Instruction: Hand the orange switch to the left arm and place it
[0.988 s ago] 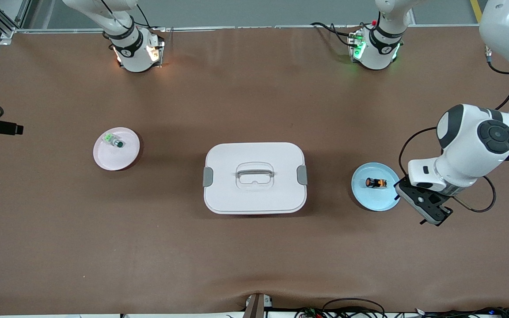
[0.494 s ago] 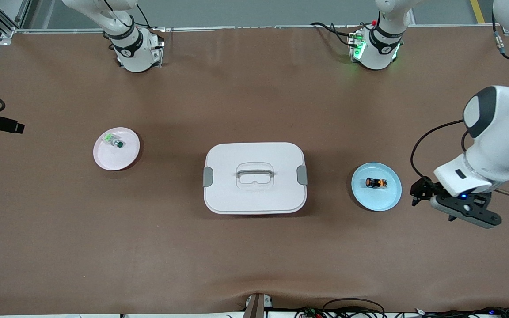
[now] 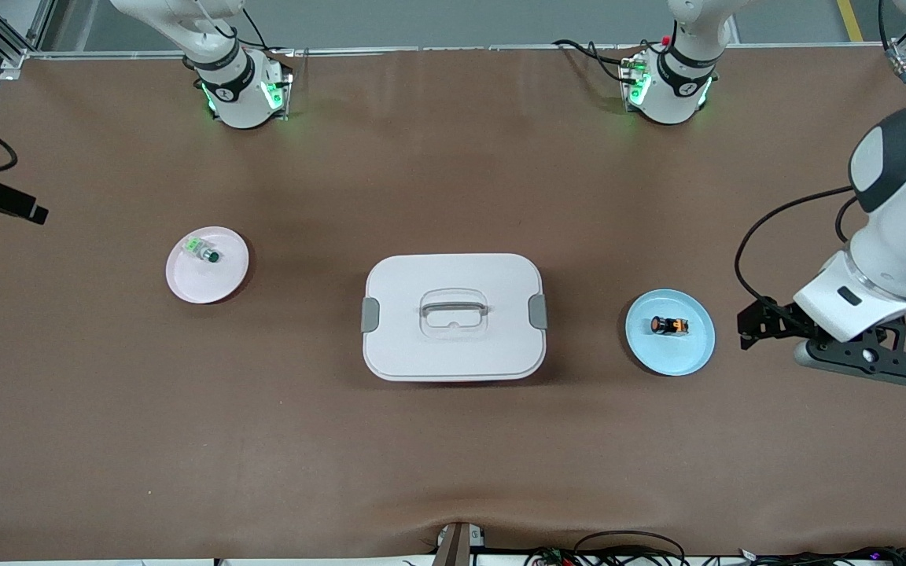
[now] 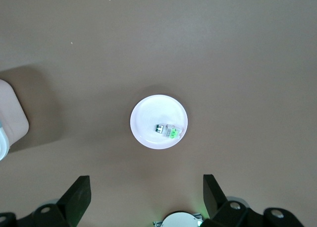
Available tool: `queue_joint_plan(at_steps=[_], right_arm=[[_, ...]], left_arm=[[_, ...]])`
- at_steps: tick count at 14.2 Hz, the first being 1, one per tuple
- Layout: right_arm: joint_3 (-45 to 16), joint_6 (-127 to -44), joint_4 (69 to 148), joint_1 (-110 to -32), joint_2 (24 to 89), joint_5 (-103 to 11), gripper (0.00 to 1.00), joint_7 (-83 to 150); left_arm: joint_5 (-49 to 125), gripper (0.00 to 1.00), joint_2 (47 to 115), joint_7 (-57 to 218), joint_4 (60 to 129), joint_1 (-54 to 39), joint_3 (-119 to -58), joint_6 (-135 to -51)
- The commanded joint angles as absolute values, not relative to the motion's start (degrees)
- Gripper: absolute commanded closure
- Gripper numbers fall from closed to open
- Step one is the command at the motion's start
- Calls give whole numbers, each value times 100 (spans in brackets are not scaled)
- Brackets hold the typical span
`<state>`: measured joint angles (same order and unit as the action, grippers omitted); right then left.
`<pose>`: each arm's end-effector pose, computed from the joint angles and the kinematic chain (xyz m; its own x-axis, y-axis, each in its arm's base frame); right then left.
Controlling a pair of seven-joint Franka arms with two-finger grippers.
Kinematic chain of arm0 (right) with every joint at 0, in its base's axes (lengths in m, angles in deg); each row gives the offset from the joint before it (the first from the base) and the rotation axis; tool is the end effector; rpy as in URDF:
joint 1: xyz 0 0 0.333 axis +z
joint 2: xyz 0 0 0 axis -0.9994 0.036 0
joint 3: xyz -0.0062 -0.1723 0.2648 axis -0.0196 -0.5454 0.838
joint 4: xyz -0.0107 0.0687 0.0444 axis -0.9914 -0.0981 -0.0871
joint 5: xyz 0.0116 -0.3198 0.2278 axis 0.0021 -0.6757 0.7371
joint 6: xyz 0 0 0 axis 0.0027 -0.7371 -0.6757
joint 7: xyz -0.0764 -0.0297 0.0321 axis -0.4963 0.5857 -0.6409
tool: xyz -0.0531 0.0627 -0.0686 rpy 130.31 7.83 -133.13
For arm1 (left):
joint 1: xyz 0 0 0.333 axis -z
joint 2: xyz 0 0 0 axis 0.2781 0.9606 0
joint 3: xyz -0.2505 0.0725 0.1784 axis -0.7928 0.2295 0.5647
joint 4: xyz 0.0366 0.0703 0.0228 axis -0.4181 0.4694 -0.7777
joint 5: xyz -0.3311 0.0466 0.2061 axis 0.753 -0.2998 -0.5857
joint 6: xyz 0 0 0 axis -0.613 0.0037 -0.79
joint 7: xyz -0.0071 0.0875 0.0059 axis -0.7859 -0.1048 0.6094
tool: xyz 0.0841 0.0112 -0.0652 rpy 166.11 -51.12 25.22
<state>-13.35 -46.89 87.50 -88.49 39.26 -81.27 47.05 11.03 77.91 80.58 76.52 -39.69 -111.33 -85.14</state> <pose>0.5612 -0.0407 0.6419 0.9656 -0.2232 -0.1333 -0.2247 -0.9744 0.0042 0.6667 -0.1020 0.5363 0.9613 -0.2040 0.1850 -0.1994 -0.9790 -0.0436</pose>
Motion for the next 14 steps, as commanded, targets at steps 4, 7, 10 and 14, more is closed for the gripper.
queue_joint_plan(at_steps=[4,7,10,14], right_arm=[[-1314,-4815,9118,-8803,3589,-8095,0,4804],[-1314,-4894,9180,-8803,3527,-8095,0,4804],[-1314,-4903,9180,-8811,3527,-8095,0,4813],[-1305,-5087,9163,-8829,3518,-8077,0,4813]], left_arm=[[2415,0,6539,8131,7722,-2400,-9062,-7386],[2459,0,6161,7850,7897,-1635,-8068,-6962],[2468,0,5765,7735,8047,-913,-7319,-6489],[2486,0,5212,7744,8503,-727,-7273,-6259]])
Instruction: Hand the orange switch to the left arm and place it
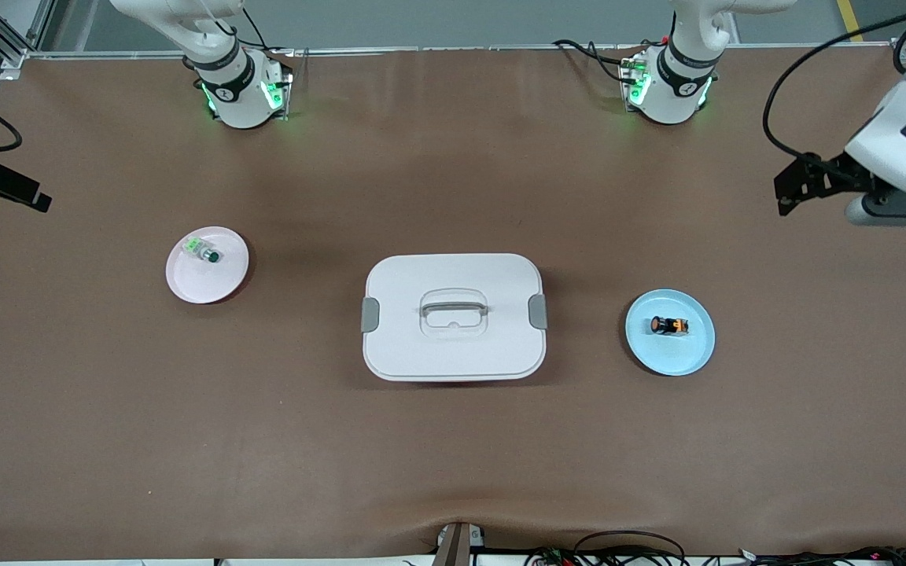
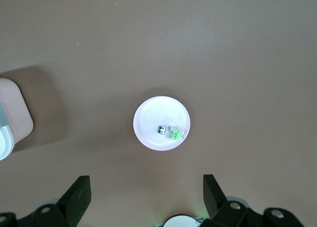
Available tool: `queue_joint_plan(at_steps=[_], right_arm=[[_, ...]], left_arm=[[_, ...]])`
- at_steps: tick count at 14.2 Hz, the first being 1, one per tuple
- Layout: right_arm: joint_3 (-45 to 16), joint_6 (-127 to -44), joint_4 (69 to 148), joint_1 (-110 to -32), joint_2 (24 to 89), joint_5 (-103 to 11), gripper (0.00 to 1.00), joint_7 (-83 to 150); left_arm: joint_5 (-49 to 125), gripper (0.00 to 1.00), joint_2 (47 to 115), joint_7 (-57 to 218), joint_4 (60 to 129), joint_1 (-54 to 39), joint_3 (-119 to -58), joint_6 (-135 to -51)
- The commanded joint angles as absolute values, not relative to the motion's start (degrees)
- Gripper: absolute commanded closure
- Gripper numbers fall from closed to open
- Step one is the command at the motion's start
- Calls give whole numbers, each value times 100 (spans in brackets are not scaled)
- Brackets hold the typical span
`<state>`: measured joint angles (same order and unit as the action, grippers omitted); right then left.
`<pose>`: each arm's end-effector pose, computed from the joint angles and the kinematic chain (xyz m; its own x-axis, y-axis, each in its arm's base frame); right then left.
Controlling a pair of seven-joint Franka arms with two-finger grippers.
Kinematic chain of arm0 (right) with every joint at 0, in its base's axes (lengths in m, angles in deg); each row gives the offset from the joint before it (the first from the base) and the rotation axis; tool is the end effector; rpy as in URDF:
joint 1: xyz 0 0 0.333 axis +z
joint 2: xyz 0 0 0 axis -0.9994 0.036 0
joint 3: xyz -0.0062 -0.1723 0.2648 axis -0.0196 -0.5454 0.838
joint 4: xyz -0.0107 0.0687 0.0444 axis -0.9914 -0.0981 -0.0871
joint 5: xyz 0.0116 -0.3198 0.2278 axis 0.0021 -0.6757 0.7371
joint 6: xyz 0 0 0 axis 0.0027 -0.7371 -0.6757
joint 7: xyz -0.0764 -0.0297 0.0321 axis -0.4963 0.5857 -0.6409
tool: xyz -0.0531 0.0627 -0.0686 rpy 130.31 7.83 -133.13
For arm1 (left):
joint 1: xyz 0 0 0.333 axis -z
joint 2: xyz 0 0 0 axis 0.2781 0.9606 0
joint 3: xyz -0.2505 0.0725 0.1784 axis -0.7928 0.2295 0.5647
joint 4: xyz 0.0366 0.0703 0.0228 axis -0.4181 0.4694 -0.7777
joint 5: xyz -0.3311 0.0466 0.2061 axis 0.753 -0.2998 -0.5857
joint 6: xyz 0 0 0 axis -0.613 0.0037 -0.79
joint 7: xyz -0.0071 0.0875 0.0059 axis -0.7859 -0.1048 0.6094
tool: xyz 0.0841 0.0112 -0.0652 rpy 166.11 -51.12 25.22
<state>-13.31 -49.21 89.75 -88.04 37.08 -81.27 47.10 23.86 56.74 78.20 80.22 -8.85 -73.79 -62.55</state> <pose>0.5545 -0.0364 0.6485 0.9716 -0.2167 -0.0952 -0.2181 -0.9759 -0.0043 0.5464 -0.0915 0.6489 0.9940 -0.1090 0.0050 -0.1081 -0.9898 -0.0926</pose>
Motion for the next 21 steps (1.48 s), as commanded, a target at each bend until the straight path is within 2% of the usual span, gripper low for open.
queue_joint_plan(at_steps=[1,9,14,21], right_arm=[[-1305,-5149,9163,-8846,3518,-8051,0,4813],[-1296,-5271,9145,-8776,3501,-8033,0,4804],[-1217,-5343,9154,-8767,3457,-8033,0,4786],[-1226,-5237,9171,-8372,3352,-8060,0,4585]], left_arm=[[2556,0,5106,7744,8574,-727,-7273,-6259],[2934,0,4604,7718,8935,-727,-7150,-6224],[2882,0,4823,7744,8602,-780,-7142,-6197],[2785,0,4867,7753,8514,-797,-7098,-6136]])
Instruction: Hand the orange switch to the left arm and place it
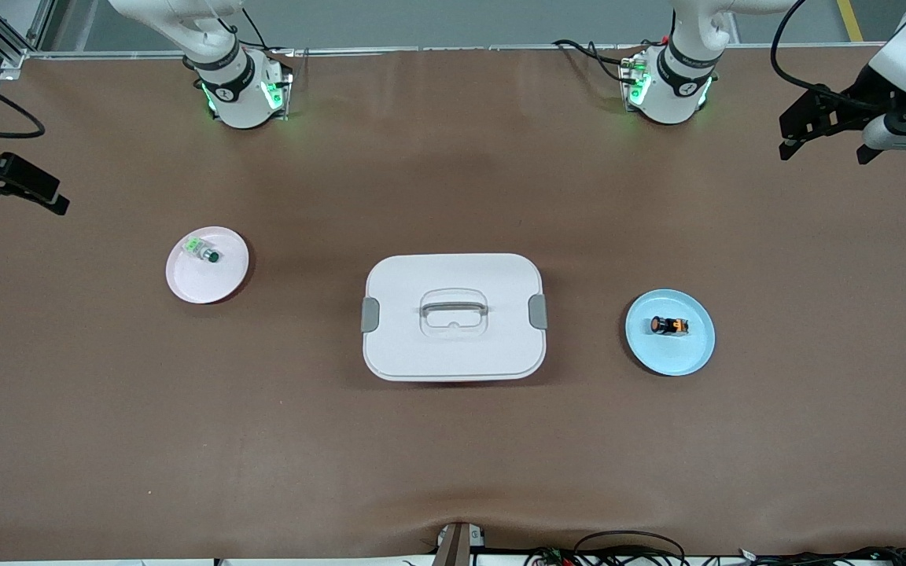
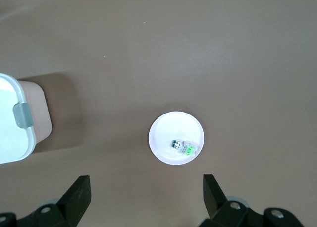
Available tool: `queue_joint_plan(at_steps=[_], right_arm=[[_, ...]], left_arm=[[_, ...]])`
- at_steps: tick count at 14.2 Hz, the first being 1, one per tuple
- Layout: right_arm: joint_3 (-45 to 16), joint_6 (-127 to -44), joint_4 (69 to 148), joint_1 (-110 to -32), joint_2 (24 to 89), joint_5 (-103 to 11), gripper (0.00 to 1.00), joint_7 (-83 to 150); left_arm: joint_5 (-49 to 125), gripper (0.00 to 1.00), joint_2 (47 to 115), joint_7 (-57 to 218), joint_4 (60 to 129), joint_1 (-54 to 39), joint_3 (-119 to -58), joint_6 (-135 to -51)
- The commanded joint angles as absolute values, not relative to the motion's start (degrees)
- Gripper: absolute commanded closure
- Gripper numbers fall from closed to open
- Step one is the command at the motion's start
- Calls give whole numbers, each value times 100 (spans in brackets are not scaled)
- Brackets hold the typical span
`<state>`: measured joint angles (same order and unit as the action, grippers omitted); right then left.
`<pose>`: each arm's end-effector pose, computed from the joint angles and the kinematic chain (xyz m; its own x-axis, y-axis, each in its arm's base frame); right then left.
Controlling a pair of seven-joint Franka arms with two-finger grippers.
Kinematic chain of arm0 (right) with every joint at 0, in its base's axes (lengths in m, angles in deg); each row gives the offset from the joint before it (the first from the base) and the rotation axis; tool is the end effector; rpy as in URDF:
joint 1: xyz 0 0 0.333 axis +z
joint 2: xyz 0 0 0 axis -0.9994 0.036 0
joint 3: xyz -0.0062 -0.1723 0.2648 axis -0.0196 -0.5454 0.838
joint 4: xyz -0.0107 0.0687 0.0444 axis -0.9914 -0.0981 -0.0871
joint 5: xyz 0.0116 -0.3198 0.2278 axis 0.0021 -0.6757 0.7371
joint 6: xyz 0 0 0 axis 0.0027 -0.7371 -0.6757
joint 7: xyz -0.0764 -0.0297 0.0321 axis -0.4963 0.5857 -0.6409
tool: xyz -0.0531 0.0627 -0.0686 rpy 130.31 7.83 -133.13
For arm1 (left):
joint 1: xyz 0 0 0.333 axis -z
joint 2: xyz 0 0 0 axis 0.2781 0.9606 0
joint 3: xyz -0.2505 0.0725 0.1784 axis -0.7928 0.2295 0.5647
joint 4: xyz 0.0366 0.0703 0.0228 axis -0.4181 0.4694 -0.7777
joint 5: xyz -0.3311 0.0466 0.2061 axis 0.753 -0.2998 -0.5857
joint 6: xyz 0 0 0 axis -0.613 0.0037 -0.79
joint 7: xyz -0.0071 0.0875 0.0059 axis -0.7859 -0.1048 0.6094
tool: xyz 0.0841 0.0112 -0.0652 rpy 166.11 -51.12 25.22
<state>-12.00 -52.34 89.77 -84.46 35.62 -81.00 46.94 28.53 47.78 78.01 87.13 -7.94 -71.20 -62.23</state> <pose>0.5535 0.0105 0.6669 0.9913 -0.1306 -0.0176 -0.1310 -0.9911 -0.0235 0.4970 -0.0775 0.6745 0.9957 -0.0883 0.0292 -0.0880 -0.9960 -0.0125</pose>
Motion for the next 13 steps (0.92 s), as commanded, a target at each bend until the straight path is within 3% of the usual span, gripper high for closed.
queue_joint_plan(at_steps=[1,13], right_arm=[[-1226,-5237,9180,-8363,3351,-8068,0,4454],[-1279,-5246,9180,-8688,3334,-8130,0,3494]], left_arm=[[2785,0,4920,7744,8444,-797,-7098,-6118],[2785,0,4956,7788,8417,-797,-7098,-6048]])
